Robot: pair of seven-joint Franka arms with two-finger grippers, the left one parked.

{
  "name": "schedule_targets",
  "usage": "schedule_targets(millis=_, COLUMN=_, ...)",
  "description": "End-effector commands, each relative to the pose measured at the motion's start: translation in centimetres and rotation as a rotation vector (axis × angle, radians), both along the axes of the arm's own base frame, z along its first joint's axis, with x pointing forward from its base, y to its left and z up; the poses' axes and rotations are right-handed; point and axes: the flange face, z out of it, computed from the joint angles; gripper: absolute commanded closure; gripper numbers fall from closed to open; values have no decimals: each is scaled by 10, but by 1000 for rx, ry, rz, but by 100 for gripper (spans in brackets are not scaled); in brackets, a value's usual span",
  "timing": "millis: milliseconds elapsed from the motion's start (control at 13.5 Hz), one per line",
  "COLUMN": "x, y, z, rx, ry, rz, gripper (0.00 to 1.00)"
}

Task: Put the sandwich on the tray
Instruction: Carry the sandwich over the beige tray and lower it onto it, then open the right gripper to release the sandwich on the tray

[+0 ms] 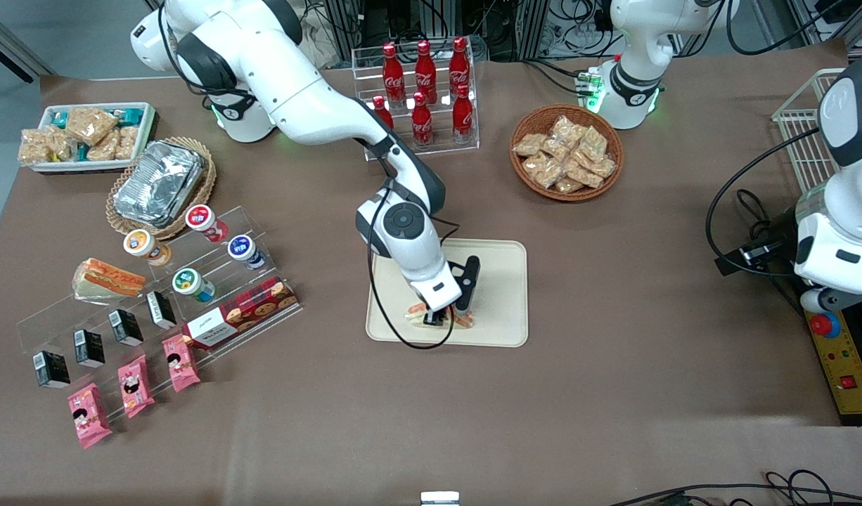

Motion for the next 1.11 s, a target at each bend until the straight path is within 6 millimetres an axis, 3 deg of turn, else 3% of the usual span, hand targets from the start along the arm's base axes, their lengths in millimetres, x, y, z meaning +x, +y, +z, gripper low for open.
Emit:
schedule_targets(millis=0, x=5, y=3, z=-3, rx=44, ry=5, rz=-60, gripper=81)
schedule_targets(millis=74, x=4, y=5, z=-3, rx=52, ry=11, rz=-87, gripper=68)
schedule_targets(millis=148, x=3, y=6, z=-3, rx=54, ry=13, rz=-95, gripper=39)
schedule_targets(millis=221, x=5, y=4, z=-2, rx=54, ry=13, rz=-98, gripper=0)
schedule_targets(millis=443, x=4, y=6, z=13, rx=74, ry=17, rz=-104, gripper=0)
schedule_targets(millis=591, x=5, y=2, z=44, rx=110, ry=39, rz=-134, gripper=0)
schedule_targets(millis=664, x=5, y=-4, z=72, rx=103, ry=75, rz=-147, gripper=0)
schedule_targets(millis=812, x=16, y=-36, z=124, rx=100, ry=161, rz=-207, gripper=0)
schedule_targets(millis=1034, x=43, y=-116, z=204, rx=89, ry=235, rz=-312, gripper=0)
